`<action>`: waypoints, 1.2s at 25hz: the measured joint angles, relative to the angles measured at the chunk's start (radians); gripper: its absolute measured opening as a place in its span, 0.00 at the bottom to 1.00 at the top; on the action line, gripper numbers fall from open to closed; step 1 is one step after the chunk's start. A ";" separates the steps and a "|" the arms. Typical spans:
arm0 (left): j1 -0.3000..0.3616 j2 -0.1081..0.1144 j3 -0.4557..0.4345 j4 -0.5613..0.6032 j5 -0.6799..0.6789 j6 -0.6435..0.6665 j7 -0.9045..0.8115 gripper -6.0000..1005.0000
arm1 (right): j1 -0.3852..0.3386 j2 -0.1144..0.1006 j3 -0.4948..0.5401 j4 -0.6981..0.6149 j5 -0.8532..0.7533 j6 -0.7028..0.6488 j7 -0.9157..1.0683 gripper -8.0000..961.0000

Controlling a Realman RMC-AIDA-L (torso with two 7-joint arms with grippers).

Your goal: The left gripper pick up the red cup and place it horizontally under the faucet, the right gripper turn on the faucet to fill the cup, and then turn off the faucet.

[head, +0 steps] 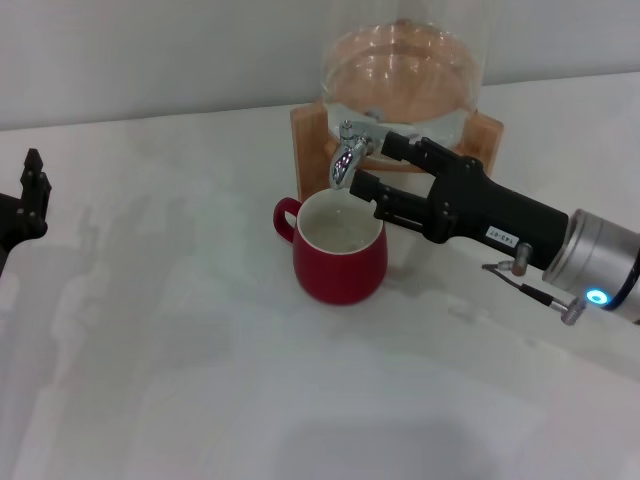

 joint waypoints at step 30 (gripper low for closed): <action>-0.008 0.002 -0.005 -0.025 -0.008 -0.003 0.000 0.49 | -0.094 -0.040 0.256 0.007 -0.002 0.004 -0.066 0.90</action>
